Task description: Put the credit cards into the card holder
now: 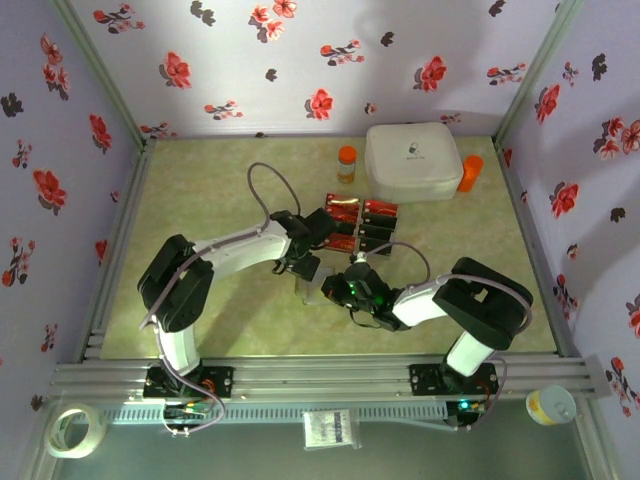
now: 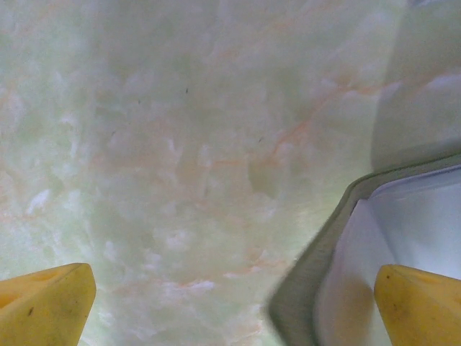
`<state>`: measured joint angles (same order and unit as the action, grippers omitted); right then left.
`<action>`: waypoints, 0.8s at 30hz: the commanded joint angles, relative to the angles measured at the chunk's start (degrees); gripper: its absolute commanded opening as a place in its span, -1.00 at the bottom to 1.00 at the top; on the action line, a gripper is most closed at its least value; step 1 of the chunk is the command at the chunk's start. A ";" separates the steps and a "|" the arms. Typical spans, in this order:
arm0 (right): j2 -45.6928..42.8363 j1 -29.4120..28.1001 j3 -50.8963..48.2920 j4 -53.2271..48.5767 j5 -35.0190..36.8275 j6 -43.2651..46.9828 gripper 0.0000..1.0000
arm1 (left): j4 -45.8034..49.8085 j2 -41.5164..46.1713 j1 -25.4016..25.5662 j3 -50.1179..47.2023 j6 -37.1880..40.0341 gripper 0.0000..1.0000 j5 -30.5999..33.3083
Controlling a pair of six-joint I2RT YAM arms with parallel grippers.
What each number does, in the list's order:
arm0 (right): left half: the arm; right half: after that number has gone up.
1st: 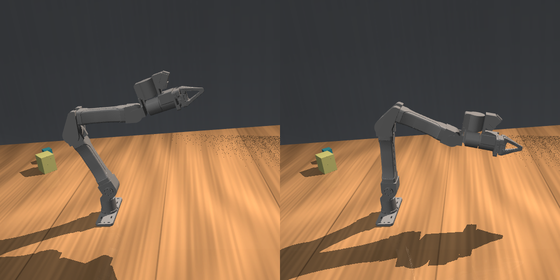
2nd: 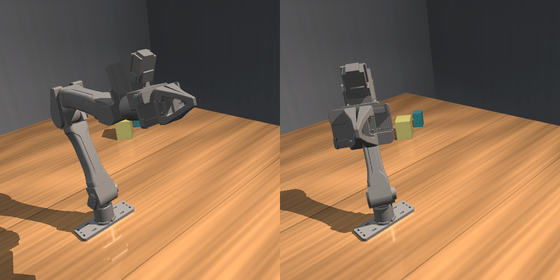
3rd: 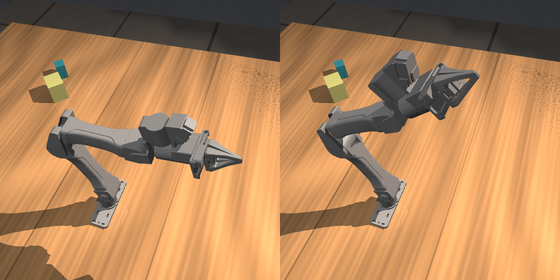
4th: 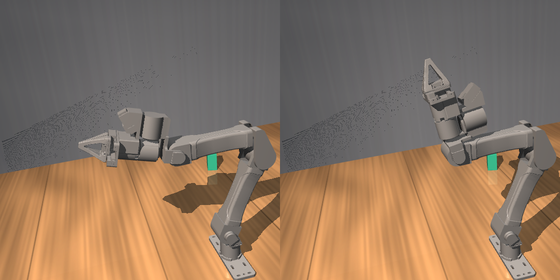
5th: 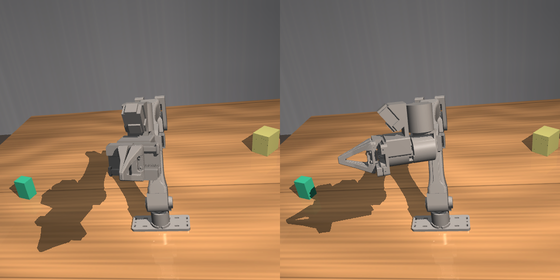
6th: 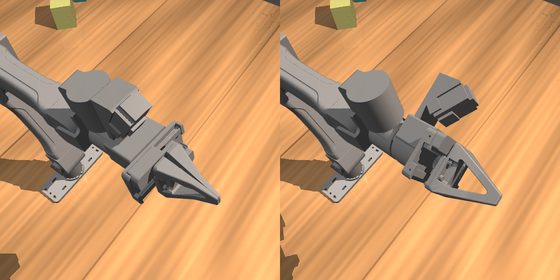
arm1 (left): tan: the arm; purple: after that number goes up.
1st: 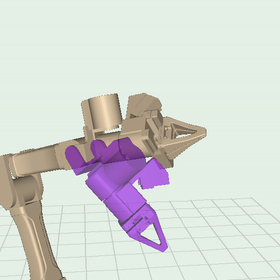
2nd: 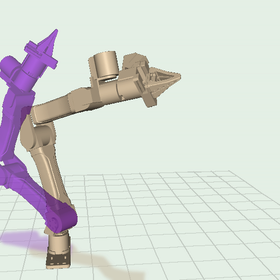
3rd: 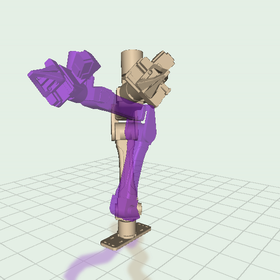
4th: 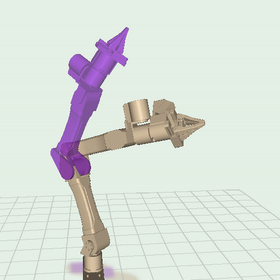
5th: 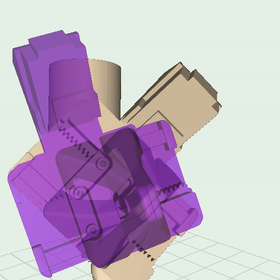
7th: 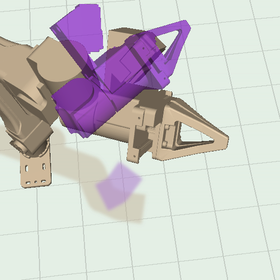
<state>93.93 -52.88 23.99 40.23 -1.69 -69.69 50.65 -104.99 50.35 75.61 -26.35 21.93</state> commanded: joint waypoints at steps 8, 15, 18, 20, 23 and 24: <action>0.45 -0.83 -1.75 -3.98 2.97 -1.76 -1.00 | 3.88 -0.76 -0.53 -4.25 2.00 1.00 2.35; -1.24 -1.26 -1.51 -4.36 3.01 -2.07 -1.00 | 3.99 -2.18 -0.94 -4.49 1.50 1.00 4.76; -3.61 -1.29 -0.81 -7.38 3.43 -1.11 -1.00 | 3.43 -2.33 -1.60 -5.16 1.15 0.99 6.21; -6.20 -1.27 0.05 -11.17 4.35 0.40 -1.00 | 2.56 -2.41 -2.24 -5.86 1.04 1.00 6.61; -9.94 -1.30 1.59 -17.18 5.84 3.01 -0.87 | 1.47 -2.33 -2.58 -6.83 1.04 1.00 7.23; -11.25 -1.30 2.29 -19.40 6.43 3.98 -0.82 | 0.47 -2.25 -2.62 -7.09 1.09 1.00 7.47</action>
<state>85.73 -53.80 24.21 29.28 1.34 -69.17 51.46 -106.19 48.29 69.60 -25.28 26.46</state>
